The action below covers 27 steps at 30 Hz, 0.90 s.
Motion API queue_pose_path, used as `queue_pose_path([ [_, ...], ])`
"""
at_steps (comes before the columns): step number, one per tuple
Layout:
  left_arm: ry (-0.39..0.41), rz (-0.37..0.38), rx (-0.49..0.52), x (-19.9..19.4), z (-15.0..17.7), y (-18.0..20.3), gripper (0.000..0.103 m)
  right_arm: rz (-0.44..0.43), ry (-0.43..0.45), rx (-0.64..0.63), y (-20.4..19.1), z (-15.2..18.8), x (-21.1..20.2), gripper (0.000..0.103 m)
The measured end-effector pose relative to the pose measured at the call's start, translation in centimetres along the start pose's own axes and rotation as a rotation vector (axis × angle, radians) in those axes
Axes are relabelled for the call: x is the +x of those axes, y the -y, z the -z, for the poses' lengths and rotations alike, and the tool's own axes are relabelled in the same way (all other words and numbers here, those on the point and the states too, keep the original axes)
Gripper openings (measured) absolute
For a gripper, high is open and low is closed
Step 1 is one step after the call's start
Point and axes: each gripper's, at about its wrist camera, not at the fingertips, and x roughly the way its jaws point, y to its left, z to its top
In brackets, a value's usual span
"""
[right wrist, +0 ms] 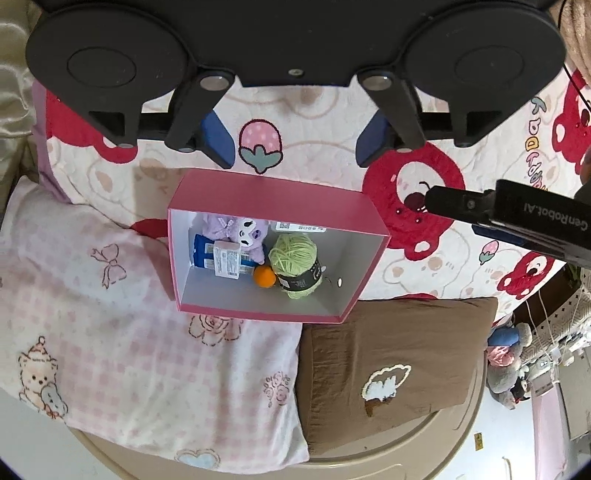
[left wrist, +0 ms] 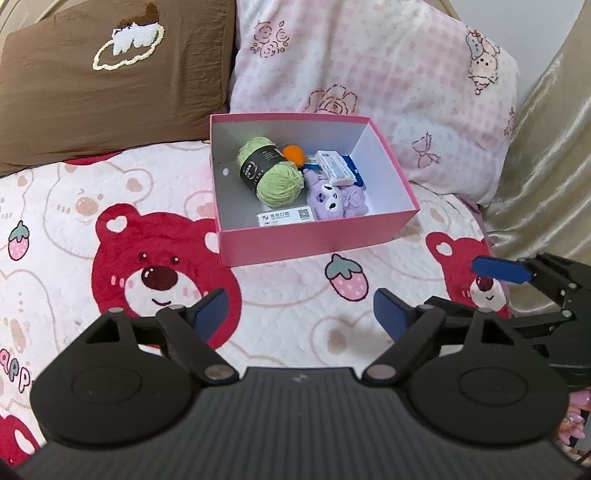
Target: Organize objects
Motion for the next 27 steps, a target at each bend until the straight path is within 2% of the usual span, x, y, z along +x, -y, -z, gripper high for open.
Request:
queue_pose_path([
  [4, 0.002, -0.016, -0.012, -0.4, 0.5, -0.1, 0.095, -0.001, 0.015, -0.028, -0.9, 0.2, -0.5, 0.092],
  [6, 0.003, -0.032, -0.015, -0.6, 0.7, -0.1, 0.098, 0.006, 0.023, -0.032, -1.3, 0.2, -0.7, 0.093],
  [9, -0.014, -0.070, -0.012, -0.6, 1.0, 0.1, 0.101, 0.023, 0.032, -0.026, -1.5, 0.3, -1.0, 0.094],
  [14, -0.090, -0.093, -0.039, -0.2, 1.4, -0.3, 0.103, 0.033, 0.013, 0.017, -1.3, 0.7, -1.4, 0.094],
  [21, -0.081, -0.095, -0.079, -0.7, 2.3, -1.0, 0.103, 0.075, 0.011, 0.016, -1.6, 1.3, -2.4, 0.094],
  [27, -0.075, -0.133, -0.083, -1.3, 2.7, -1.2, 0.103, 0.074, -0.022, 0.074, -0.7, 1.6, -2.7, 0.094],
])
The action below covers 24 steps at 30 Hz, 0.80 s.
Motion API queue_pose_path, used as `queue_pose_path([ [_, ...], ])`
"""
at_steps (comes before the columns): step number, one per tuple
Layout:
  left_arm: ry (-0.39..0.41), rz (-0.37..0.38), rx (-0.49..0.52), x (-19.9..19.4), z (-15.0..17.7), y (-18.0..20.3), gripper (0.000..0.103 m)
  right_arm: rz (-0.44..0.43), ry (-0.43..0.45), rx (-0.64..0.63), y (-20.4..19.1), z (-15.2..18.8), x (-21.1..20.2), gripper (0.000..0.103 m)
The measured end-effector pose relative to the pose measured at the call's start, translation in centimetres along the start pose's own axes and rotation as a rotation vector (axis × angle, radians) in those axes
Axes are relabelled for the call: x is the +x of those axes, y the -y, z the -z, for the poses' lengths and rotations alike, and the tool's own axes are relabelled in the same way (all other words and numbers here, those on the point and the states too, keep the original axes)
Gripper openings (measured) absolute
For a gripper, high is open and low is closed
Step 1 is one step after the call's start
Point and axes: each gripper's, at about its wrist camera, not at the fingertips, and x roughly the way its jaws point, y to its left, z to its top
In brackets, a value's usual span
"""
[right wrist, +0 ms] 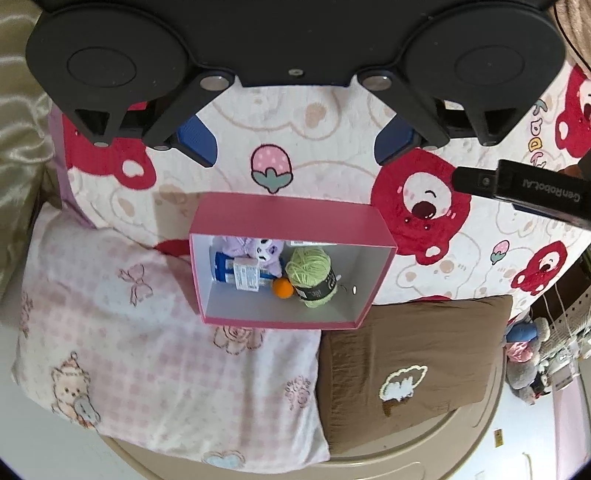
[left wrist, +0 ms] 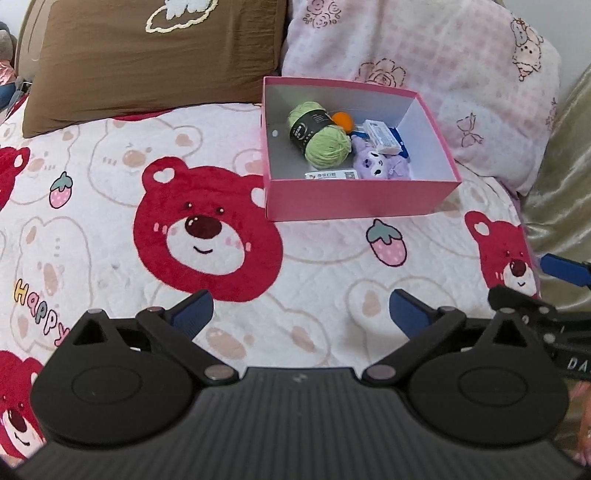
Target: Organize objects
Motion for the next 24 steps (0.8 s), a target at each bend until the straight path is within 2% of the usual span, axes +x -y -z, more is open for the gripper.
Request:
queue_pose_path([
  [5, -0.027, -0.028, 0.008, 0.2, 0.2, -0.2, 0.103, 0.040, -0.025, 0.051, 0.6, 0.2, 0.2, 0.094],
  [17, -0.042, -0.059, 0.022, 0.2, 0.7, -0.3, 0.103, 0.047, -0.080, 0.122, 1.3, 0.6, 0.2, 0.094],
  [24, -0.057, -0.063, 0.018, 0.5, 0.9, -0.3, 0.103, 0.049, -0.080, 0.130, 1.5, 0.7, 0.1, 0.094],
])
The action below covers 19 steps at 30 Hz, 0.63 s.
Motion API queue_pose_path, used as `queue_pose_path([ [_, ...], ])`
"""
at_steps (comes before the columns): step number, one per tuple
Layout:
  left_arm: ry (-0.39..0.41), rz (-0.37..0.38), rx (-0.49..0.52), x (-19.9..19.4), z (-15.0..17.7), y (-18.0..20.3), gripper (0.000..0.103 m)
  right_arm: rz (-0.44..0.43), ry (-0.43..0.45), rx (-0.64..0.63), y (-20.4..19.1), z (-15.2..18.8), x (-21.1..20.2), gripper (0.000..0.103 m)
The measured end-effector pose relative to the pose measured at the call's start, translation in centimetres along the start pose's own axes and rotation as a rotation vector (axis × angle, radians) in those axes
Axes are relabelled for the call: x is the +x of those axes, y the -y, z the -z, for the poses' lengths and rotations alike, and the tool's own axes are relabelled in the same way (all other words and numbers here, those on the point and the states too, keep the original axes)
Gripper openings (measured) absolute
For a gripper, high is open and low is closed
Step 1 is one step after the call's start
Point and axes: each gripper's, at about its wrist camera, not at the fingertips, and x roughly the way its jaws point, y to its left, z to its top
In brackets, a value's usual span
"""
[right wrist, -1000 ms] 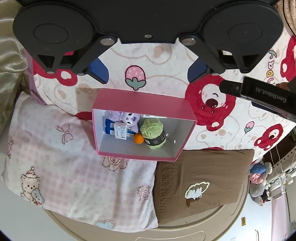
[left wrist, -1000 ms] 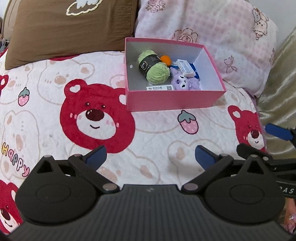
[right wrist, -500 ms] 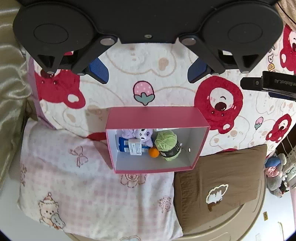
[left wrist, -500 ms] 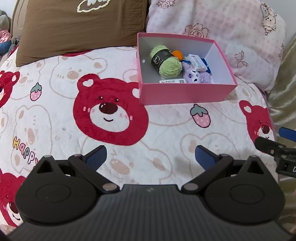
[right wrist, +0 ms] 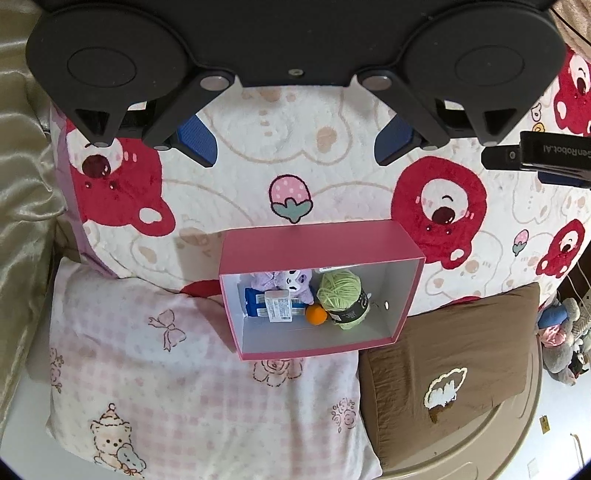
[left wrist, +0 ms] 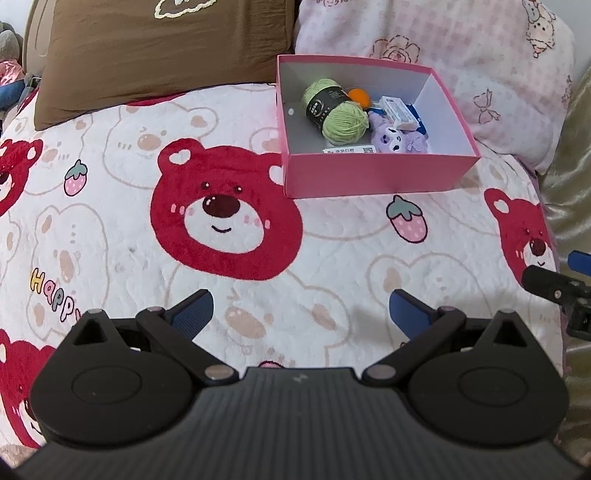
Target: Organize objects
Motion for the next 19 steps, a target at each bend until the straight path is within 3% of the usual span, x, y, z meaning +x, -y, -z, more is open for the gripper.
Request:
queue_pose_path([
  [19, -0.001, 0.002, 0.009, -0.28, 0.26, 0.04, 0.103, 0.003, -0.015, -0.016, -0.36, 0.61, 0.18, 0.094],
])
